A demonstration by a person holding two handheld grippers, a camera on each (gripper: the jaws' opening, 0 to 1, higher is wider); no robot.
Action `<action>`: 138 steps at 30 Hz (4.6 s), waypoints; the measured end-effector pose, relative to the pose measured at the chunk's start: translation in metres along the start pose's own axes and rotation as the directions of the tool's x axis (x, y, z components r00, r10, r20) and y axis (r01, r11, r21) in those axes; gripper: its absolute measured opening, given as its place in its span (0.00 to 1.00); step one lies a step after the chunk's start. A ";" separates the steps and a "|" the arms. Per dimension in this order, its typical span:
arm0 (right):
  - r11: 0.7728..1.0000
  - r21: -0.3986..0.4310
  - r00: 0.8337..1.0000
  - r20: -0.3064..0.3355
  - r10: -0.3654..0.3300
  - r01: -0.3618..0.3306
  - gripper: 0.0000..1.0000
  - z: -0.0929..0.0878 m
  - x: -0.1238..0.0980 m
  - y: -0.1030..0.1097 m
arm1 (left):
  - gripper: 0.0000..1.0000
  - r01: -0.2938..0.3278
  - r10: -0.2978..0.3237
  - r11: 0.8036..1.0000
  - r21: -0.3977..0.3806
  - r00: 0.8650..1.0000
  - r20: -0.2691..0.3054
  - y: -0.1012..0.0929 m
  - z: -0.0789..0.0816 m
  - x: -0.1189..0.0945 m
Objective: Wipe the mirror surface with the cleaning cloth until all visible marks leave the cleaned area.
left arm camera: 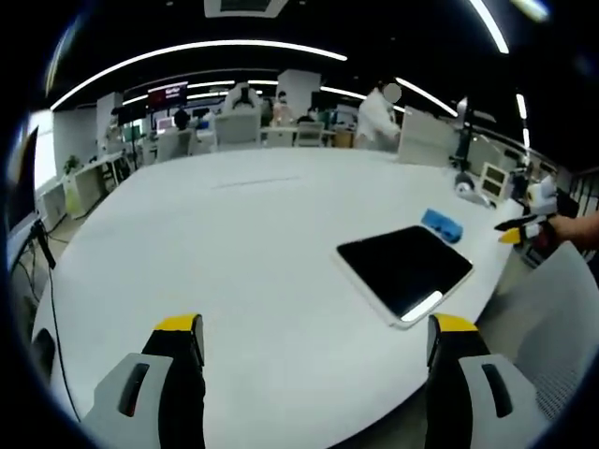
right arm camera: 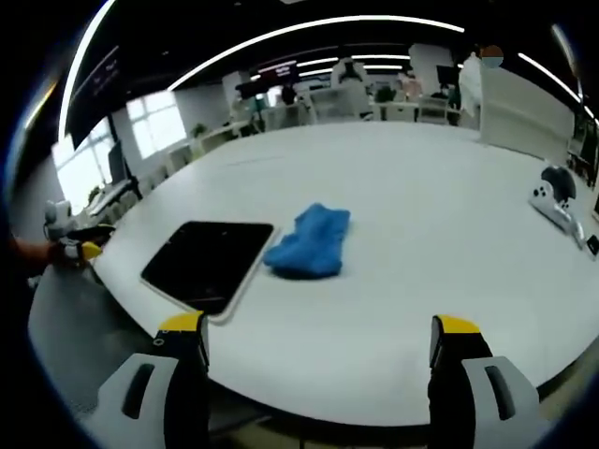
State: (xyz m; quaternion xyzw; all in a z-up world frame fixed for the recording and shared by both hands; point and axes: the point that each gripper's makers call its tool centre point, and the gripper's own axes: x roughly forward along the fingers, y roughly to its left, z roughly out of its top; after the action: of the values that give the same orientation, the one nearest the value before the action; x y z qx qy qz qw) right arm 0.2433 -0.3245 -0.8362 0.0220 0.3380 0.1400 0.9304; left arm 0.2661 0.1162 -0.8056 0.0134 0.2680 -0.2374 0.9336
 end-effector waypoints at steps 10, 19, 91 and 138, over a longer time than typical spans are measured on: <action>1.000 -0.001 1.000 -0.003 -0.004 0.004 0.99 -0.003 -0.001 0.003 | 0.99 -0.001 0.001 1.000 -0.001 1.000 0.001 0.000 0.000 0.000; 1.000 0.018 1.000 -0.006 -0.001 0.002 1.00 -0.007 -0.004 0.004 | 0.99 0.014 -0.014 1.000 0.021 1.000 -0.017 -0.004 -0.002 0.001; 0.999 0.020 0.963 -0.269 -0.029 0.036 0.92 0.054 -0.006 0.000 | 0.99 0.036 -0.036 0.999 -0.008 0.999 0.024 -0.008 0.003 0.000; 0.983 0.096 0.823 -0.562 -0.078 0.159 0.41 0.042 0.122 -0.010 | 0.99 0.038 -0.038 0.999 -0.039 0.999 0.006 -0.007 -0.001 0.000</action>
State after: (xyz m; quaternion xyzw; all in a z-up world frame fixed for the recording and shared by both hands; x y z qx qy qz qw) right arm 0.3623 -0.2979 -0.8811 0.0237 0.6035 0.0583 0.7949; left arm 0.2621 0.1101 -0.8057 -0.0105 0.2700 -0.2501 0.9298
